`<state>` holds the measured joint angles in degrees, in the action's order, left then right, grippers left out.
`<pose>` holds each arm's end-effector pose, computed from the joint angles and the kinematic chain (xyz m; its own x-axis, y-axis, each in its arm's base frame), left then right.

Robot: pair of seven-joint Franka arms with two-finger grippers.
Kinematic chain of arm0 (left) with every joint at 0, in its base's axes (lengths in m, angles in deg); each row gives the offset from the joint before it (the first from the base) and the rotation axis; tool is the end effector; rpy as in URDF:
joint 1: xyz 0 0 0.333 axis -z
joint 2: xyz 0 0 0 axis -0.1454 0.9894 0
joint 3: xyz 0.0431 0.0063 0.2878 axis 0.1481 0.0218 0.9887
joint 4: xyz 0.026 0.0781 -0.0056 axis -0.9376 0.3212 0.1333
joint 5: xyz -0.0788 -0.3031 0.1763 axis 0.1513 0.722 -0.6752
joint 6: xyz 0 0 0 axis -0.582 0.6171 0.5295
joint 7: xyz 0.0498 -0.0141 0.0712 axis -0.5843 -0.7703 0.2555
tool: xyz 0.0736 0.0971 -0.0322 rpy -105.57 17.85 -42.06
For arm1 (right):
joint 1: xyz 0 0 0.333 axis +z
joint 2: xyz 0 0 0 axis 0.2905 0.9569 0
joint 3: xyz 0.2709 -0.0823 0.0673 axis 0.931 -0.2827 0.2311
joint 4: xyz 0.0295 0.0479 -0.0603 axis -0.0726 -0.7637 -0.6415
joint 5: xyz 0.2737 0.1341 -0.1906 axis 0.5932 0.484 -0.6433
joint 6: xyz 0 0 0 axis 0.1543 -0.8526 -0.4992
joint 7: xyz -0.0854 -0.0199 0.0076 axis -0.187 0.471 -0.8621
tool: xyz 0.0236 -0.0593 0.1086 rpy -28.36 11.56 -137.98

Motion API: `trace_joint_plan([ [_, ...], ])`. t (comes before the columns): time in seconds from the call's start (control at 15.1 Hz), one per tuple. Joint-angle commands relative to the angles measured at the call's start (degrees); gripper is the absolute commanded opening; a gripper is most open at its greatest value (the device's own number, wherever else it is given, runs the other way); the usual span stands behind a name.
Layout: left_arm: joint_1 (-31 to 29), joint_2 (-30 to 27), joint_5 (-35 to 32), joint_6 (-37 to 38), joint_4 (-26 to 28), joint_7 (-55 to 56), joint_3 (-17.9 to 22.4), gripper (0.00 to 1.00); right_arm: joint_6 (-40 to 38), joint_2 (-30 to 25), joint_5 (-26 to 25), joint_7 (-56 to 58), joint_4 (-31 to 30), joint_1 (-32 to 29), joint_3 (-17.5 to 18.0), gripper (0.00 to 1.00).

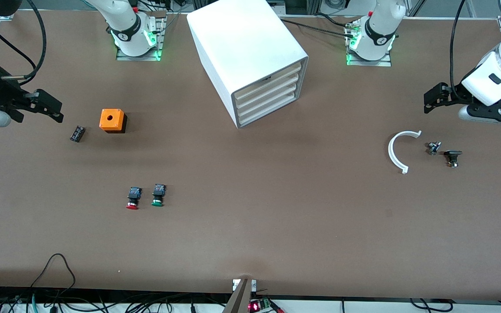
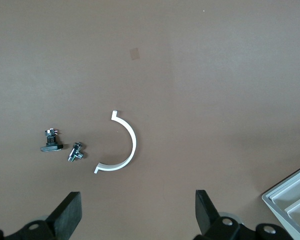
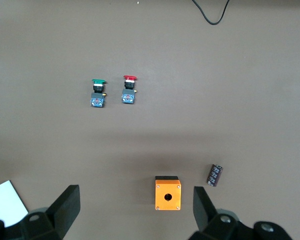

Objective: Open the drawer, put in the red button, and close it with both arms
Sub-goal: 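Move the right gripper to the red button while the left gripper reaches the drawer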

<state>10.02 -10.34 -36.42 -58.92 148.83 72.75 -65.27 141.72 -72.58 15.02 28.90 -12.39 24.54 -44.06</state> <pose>0.5127 -0.0336 0.5423 0.9929 -0.1137 -0.0353 -0.1143 -0.9933 -0.0162 0.5465 0.0447 0.5728 0.9985 0.0119 0.0529 0.0108 -0.9997 0.0206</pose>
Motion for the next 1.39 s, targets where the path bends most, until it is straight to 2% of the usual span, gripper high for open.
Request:
trace_joint_plan([
  [0.0, 0.36, -0.47, -0.01, 1.05, -0.55, 0.68, -0.01, 1.0, -2.06, -0.01, -0.3, -0.83, 0.87, 0.26, 0.08, 1.0],
  [0.4, 0.54, -0.29, 0.17, 1.05, -0.55, 0.59, -0.54, 1.0, -0.49, 1.39, -0.13, -1.37, 0.96, 0.26, -0.09, 1.0],
  [0.66, 0.45, -0.29, 1.22, 4.91, -0.64, 0.33, -0.63, 1.0, 1.89, 3.32, -0.03, -0.67, -1.77, 0.17, -0.09, 1.0],
  [0.86, -0.16, -0.2, 8.92, 10.86, -0.55, 0.15, -0.63, 1.0, 2.76, 7.71, 0.14, 0.48, -1.77, 0.43, -0.01, 1.0],
  [1.13, 0.53, 1.02, 16.93, 23.69, -0.46, -0.38, -0.71, 1.0, 9.25, 14.91, 0.23, 0.21, -2.03, 0.69, 0.08, 1.0],
  [1.33, 0.71, 2.6, 23.7, 24.87, 0.24, -0.55, -0.89, 1.0, 16.88, 20.02, 0.32, -0.23, -3.78, 0.7, 0.08, 1.0],
])
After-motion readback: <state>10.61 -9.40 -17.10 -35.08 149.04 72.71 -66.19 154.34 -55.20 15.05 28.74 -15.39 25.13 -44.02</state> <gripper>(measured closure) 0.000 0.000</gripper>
